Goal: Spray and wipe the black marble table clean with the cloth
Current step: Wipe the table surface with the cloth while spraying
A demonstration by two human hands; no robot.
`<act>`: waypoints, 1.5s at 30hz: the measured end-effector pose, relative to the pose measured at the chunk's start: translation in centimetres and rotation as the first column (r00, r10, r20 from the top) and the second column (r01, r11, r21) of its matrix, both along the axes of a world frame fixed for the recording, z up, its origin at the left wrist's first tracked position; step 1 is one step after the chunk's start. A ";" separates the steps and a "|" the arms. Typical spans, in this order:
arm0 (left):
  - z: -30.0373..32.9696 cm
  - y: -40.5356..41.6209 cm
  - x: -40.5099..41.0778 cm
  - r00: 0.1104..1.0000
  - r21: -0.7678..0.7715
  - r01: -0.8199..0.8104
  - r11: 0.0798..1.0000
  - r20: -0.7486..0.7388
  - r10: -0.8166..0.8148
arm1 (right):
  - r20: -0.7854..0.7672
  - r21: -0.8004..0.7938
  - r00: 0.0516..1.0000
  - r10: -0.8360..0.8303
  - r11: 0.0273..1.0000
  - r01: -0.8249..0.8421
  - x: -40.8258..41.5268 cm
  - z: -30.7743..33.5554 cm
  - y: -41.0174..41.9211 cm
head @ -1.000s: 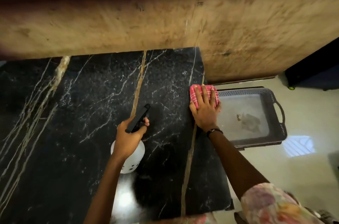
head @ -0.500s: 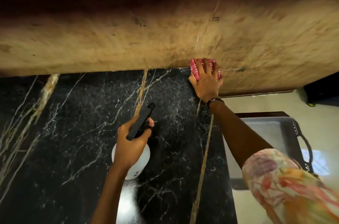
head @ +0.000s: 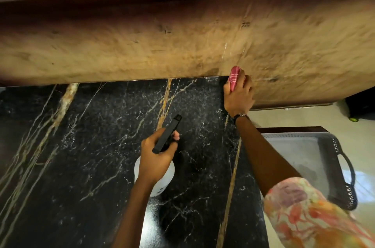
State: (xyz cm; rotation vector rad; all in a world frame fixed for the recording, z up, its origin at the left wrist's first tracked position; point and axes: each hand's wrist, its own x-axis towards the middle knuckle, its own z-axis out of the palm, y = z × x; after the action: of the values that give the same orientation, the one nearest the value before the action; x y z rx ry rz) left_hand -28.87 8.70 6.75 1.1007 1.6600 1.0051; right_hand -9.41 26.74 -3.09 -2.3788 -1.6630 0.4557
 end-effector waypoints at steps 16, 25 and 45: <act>0.3 -1.1 -4.6 0.989 -0.039 -0.076 0.996 0.128 0.080 | 0.035 0.012 0.928 0.372 0.928 -0.373 -9.7 -0.2 -1.3; 0.9 -4.2 -17.3 0.975 -0.038 -0.198 0.979 0.090 0.201 | -0.054 0.070 0.874 0.482 0.875 -0.478 -25.1 -0.1 -4.6; 0.2 -14.9 -49.7 0.866 -0.046 -0.496 0.867 0.057 0.498 | -0.011 0.213 0.607 0.795 0.595 -0.775 -63.2 -1.1 -7.4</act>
State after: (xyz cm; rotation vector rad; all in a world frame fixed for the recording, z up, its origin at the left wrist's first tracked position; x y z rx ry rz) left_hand -78.53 -6.18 6.92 0.6116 1.9447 1.3179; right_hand -72.66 19.30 -4.19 -1.3168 -2.5182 0.4997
